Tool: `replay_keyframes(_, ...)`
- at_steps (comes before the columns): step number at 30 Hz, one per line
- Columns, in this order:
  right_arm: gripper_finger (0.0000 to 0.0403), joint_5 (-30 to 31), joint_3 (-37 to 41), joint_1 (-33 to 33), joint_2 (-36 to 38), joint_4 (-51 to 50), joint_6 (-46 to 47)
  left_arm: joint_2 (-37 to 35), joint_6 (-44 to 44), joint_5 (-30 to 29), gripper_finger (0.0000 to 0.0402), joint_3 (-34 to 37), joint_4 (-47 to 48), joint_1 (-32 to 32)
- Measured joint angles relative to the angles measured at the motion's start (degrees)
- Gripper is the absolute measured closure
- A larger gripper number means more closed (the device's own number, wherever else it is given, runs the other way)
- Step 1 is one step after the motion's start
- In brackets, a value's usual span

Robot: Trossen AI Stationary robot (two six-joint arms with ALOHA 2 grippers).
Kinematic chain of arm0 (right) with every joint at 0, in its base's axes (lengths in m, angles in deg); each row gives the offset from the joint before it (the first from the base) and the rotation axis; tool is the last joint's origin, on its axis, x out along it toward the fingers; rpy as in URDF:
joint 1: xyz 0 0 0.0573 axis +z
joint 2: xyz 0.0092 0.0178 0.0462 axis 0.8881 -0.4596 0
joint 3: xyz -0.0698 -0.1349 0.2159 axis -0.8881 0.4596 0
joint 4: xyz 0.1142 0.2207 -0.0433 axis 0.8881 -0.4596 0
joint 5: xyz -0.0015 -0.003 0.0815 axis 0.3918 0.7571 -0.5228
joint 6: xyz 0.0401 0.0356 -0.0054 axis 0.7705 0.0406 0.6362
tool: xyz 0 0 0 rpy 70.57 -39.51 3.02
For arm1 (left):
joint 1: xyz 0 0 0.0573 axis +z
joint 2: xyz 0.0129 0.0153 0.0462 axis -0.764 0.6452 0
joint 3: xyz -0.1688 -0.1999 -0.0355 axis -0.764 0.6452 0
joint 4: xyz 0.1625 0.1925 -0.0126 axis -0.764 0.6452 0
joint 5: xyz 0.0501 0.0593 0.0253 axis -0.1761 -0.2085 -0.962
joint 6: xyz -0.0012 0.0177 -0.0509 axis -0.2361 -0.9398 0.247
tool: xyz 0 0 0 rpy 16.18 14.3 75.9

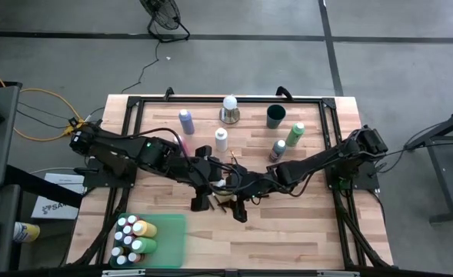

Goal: Pick & Place Paint Supplies
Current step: Put the yellow paint bottle into the green bin

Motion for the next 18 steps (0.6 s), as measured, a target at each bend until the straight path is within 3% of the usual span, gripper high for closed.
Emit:
replay_keyframes(10, 0.013, -3.98, -0.11, 0.37, 1.06, -2.13, 3.36, -0.31, 2.02, 1.84, 0.0286, 0.0, 6.3, -0.14)
replay_keyframes(18, 0.0123, -3.0, -0.11, 0.81, 5.55, -12.46, 5.37, -1.04, 11.19, -1.37, 0.0286, 0.0, 16.47, -6.87)
